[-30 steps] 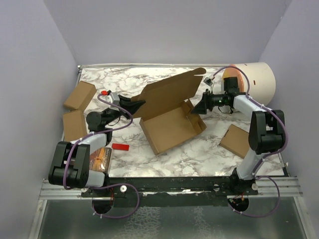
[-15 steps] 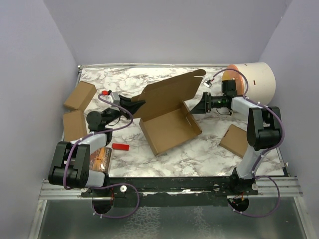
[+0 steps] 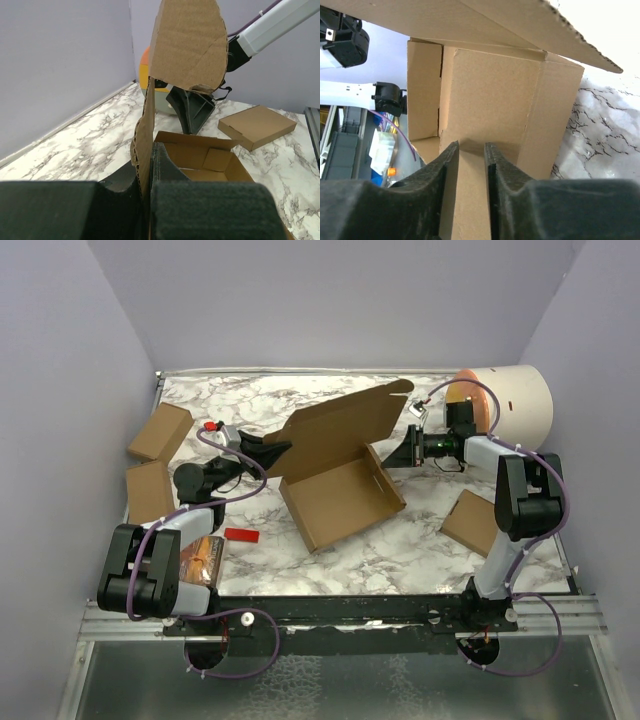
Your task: Fold the paper box
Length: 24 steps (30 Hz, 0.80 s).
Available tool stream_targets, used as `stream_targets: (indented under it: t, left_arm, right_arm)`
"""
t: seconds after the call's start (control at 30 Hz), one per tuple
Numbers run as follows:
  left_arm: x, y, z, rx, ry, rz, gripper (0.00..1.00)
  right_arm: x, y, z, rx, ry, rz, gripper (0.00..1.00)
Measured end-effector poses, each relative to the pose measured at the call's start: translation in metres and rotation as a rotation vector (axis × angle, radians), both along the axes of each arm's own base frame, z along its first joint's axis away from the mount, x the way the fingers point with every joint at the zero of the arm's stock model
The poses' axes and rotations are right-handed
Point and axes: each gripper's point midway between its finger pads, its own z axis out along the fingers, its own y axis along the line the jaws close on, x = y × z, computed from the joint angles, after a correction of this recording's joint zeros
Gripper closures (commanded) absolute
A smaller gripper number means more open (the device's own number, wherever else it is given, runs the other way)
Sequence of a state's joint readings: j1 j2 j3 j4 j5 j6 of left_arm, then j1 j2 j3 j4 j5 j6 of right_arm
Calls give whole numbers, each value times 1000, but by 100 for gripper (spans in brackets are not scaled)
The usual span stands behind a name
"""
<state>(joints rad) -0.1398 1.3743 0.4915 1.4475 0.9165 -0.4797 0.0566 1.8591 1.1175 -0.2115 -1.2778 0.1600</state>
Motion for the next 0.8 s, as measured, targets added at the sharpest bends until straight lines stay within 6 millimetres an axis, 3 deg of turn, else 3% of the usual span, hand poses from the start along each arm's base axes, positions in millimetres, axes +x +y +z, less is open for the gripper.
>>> stream_targets:
  t: [0.17, 0.37, 0.6, 0.8]
  left_arm:
    - [0, 0, 0, 0, 0, 0, 100]
    - [0, 0, 0, -1, 1, -1, 100]
    - [0, 0, 0, -3, 4, -2, 100]
    - [0, 0, 1, -4, 4, -3, 100]
  right_arm:
    - [4, -3, -8, -46, -12, -26, 83]
    - [11, -8, -20, -122, -34, -51, 68]
    - [12, -13, -31, -182, -56, -57, 58]
    - [10, -11, -33, -198, -69, -45, 57]
